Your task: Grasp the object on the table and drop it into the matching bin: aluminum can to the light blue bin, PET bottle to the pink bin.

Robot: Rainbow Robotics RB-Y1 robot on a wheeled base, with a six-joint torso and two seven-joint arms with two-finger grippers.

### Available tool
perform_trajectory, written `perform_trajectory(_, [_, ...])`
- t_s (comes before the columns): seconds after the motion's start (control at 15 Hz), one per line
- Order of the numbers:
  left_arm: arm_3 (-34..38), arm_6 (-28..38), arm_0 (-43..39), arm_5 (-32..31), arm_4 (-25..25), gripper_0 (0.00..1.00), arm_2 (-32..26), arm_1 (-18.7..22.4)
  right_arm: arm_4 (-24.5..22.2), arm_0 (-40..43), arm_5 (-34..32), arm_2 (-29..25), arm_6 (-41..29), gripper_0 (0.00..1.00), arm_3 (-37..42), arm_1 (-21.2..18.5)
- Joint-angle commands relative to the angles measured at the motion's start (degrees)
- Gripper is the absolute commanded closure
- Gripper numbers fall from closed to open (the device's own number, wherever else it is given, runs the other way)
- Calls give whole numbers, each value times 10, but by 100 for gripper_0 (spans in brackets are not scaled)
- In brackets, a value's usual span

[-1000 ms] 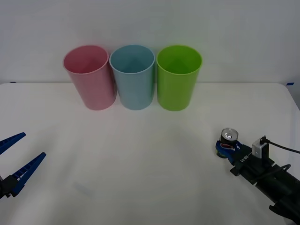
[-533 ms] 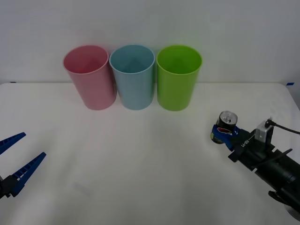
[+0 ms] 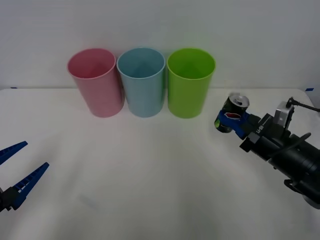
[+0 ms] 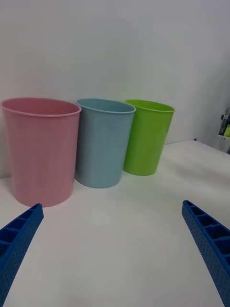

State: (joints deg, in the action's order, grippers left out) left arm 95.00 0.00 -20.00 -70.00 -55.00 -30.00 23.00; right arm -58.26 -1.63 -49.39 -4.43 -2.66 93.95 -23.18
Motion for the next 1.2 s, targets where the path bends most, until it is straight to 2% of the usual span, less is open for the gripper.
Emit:
perform_trajectory(0.07, [0, 0, 0, 0, 0, 0, 0, 0, -1, -40, 1, 12, -9, 100, 0, -1])
perform_trajectory(0.4, [0, 0, 0, 0, 0, 0, 0, 0, -23, -108, 39, 45, -21, 100, 0, -1])
perform_trajectory(0.73, [0, 0, 0, 0, 0, 0, 0, 0, -37, -176, 192, 133, -27, 100, -3, 0])
perform_trajectory(0.8, [0, 0, 0, 0, 0, 0, 0, 0, -37, -196, 213, 149, -30, 100, -15, 1])
perform_trajectory(0.93, [0, 0, 0, 0, 0, 0, 0, 0, -40, -239, 217, 155, -31, 100, -57, 16])
perform_trajectory(1.2, [0, 0, 0, 0, 0, 0, 0, 0, -71, -339, 218, 156, -31, 100, -176, 67])
